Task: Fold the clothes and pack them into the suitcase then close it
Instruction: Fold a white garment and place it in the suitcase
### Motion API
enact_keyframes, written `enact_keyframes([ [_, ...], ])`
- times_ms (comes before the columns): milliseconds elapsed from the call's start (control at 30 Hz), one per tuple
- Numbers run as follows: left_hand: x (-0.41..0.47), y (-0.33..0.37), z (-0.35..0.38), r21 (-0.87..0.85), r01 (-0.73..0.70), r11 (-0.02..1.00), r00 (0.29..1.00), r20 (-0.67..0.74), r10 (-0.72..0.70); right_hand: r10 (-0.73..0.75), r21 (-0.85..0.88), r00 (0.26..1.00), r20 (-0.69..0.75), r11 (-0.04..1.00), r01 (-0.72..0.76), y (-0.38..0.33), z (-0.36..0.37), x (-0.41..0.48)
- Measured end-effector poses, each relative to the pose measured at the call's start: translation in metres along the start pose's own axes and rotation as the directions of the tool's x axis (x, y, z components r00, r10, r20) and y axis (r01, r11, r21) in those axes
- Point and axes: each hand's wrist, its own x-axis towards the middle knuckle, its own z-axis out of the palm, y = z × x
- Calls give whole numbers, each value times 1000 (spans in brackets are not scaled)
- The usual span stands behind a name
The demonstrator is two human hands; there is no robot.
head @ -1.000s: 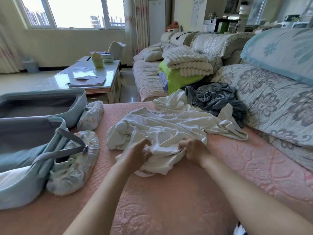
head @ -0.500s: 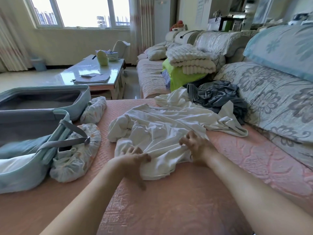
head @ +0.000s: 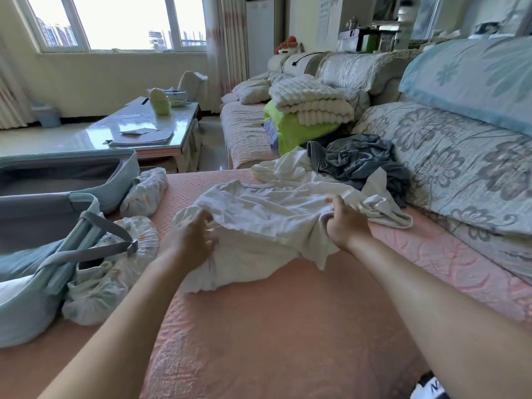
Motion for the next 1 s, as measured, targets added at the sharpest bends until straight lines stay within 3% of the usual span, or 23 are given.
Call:
enact_keyframes([
  [67,0,5,14,48,-46,998,998,44,43,-73,-228,995,68,970,87,1,12,0],
  [167,0,9,40,169,-111,979,970,235,70,-234,-185,944,233,942,280,-7,25,-3],
  [233,4,3,53,209,-82,974,952,304,15,-299,-167,886,355,912,374,-16,34,-4],
  [333,8,-5,57,131,-18,991,950,310,-24,-244,-283,813,529,852,440,-23,48,-4],
  [400,7,-3,53,40,-12,999,960,278,0,-223,-327,821,525,838,437,-19,56,-5],
  [500,4,4,46,-68,-46,997,972,228,60,-272,-316,875,400,856,410,-18,52,-5],
  [667,-6,28,20,-115,-112,987,987,106,125,-394,-292,913,102,866,406,-16,21,-14],
  [733,-17,38,3,-104,-137,985,980,131,150,-334,-245,926,176,896,369,-17,-3,-24],
  [800,-30,47,-12,-33,-154,988,952,264,157,-159,-269,895,418,919,289,-20,-25,-37],
  [833,-37,51,-17,55,-189,980,902,405,151,-53,-309,841,539,916,256,-18,-30,-43],
  [867,-44,54,-20,115,-215,970,809,578,110,52,-358,765,642,902,240,-14,-33,-49],
  [900,-53,59,-23,131,-176,976,665,746,20,165,-399,659,733,890,221,-6,-35,-55],
  [967,-66,71,-26,108,-8,994,332,938,-100,327,-367,362,873,929,47,4,-42,-67],
  [1000,-70,77,-24,86,28,996,257,962,-91,326,-320,246,913,945,-66,8,-45,-71],
])
